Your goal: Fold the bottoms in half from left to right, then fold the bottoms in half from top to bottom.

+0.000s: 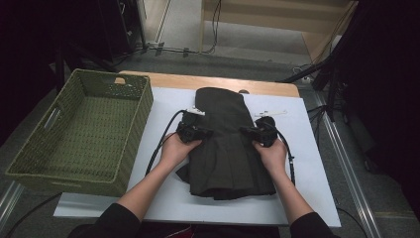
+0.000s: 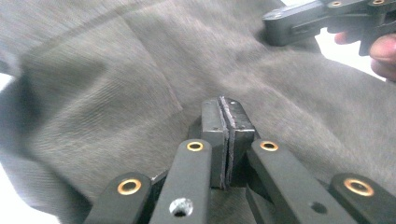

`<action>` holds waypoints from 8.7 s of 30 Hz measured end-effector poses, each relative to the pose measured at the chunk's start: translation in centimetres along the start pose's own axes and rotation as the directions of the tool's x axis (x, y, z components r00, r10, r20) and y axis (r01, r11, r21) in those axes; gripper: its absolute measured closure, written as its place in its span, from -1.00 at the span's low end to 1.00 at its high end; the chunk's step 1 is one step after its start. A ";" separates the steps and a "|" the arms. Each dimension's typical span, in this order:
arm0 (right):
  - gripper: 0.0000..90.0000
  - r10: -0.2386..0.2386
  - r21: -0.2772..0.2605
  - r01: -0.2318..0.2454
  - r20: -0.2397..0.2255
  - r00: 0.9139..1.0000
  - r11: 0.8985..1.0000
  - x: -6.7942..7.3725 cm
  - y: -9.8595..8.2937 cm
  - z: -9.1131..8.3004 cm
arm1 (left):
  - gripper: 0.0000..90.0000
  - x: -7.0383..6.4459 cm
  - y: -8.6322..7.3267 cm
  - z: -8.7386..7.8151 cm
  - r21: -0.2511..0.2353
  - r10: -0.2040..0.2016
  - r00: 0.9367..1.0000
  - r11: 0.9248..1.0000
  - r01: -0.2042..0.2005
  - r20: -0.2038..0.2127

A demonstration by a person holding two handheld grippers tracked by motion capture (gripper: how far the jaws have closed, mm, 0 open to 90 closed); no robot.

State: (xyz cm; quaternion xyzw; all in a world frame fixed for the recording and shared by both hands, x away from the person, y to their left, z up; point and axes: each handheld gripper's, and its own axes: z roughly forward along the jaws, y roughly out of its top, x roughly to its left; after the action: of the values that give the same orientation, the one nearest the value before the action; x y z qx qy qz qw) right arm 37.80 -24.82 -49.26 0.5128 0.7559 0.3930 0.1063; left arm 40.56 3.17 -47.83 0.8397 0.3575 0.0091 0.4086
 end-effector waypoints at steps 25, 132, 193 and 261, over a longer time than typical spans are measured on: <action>0.85 0.035 0.036 -0.037 0.037 0.999 0.999 -1.5 -0.9 0.5 | 0.64 1.1 -0.6 -1.4 0.031 -0.029 0.999 0.999 0.029 0.020; 0.06 -0.136 -0.023 0.134 -0.138 0.981 0.991 7.3 0.3 -0.8 | 0.88 6.8 9.0 1.2 -0.064 -0.038 0.992 0.998 0.030 -0.118; 0.95 -0.088 0.100 0.093 -0.055 0.995 0.991 4.4 -1.0 2.7 | 0.88 -1.2 6.8 -5.4 -0.088 0.129 0.990 0.988 -0.124 0.056; 0.95 0.037 0.087 -0.042 0.060 0.998 0.995 -2.9 -2.8 -1.0 | 0.87 -5.7 -0.6 -6.5 -0.047 0.167 0.958 0.986 -0.160 0.232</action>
State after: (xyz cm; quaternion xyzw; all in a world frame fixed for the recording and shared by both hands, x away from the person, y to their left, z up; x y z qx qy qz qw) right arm 36.59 -28.20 -51.32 0.5431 0.7588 0.3461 0.0978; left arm 33.93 4.37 -42.35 0.8558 0.2359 -0.0515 0.4574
